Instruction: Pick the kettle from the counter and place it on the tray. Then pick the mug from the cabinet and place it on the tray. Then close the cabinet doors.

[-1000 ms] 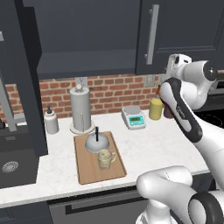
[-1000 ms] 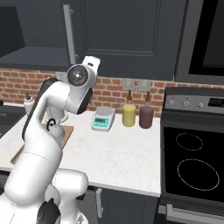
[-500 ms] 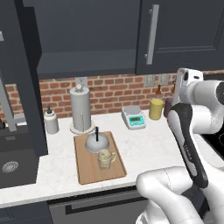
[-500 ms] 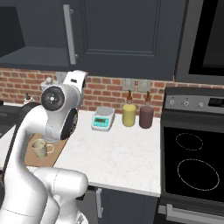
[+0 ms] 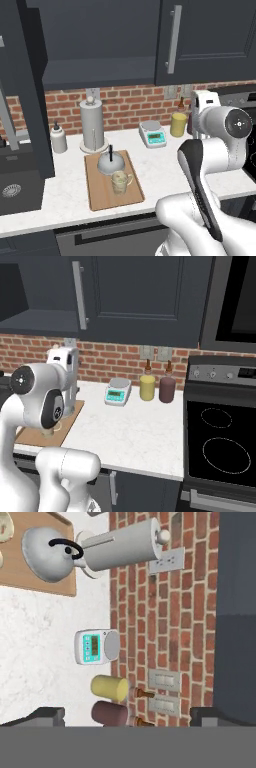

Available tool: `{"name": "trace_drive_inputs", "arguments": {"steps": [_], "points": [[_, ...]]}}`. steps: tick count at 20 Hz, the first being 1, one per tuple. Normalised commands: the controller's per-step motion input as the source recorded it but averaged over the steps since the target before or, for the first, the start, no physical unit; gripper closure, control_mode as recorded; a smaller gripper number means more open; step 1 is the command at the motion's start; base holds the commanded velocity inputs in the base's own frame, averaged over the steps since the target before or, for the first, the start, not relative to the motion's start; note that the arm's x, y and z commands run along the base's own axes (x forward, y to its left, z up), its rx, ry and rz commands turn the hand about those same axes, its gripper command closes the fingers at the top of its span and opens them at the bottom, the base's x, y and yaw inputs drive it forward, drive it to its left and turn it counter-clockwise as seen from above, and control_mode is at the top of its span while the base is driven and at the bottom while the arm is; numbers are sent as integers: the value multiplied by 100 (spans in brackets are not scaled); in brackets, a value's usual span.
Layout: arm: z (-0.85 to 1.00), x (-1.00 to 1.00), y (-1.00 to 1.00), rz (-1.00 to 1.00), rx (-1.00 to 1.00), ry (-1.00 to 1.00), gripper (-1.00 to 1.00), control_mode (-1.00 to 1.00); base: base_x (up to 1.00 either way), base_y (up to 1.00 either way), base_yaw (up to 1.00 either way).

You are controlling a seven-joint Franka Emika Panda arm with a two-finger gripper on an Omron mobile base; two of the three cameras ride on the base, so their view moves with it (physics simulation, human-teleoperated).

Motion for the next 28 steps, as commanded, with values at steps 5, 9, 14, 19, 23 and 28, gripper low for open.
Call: {"name": "trace_drive_inputs", "arguments": {"steps": [5,9,14,19,23,28], "points": [[-12,0,7,0,-12,3,-100,-100,0,0,0],[-2,-10,19,0,-11,0,-100,-100,0,0,0],[-7,-14,9,0,-9,0,-100,-100,0,0,0],[-9,-11,0,0,-4,0,-100,-100,0,0,0],[-6,-7,1,0,-2,0,-100,-100,0,0,0],[-1,0,8,0,-5,0,-100,-100,0,0,0]]}}
